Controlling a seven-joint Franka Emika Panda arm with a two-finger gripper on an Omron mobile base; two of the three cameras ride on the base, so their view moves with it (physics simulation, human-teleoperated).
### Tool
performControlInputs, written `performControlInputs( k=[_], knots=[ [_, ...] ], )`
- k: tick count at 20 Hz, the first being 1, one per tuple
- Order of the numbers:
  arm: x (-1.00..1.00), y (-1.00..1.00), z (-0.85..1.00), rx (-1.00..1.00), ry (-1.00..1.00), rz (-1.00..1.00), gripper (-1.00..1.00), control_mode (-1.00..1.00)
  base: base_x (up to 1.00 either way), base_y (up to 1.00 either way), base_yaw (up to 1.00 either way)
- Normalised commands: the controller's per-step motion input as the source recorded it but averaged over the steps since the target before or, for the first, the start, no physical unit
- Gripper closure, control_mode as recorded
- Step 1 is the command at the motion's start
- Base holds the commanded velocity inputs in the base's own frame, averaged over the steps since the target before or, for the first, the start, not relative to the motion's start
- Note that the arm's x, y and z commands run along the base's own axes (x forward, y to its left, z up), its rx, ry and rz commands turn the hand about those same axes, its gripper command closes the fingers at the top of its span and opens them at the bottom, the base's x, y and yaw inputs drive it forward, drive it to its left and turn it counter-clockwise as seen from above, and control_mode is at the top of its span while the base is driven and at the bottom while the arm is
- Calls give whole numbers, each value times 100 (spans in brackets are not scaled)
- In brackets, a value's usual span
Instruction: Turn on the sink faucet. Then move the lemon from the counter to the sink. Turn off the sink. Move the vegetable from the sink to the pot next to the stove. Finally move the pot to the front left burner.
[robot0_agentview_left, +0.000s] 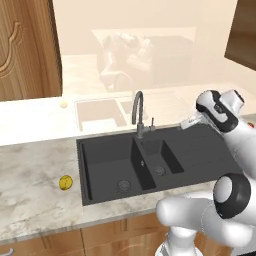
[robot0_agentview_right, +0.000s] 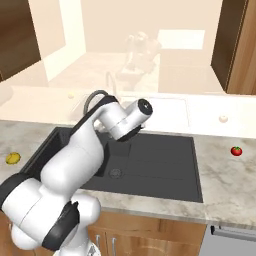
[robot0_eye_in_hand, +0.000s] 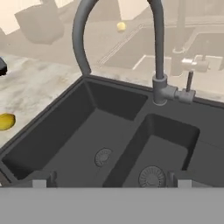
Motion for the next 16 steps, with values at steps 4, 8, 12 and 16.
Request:
performControlInputs(
  k=[4, 8, 12, 16],
  knots=[
    [7, -11, -15, 6, -3, 27, -100, -100, 0, 0, 0],
    [32, -3, -16, 4, -3, 21, -100, -100, 0, 0, 0],
    [57, 8, -18, 0, -8, 4, -100, -100, 0, 0, 0],
    [59, 4, -21, 1, -12, 1, -100, -100, 0, 0, 0]
  ],
)
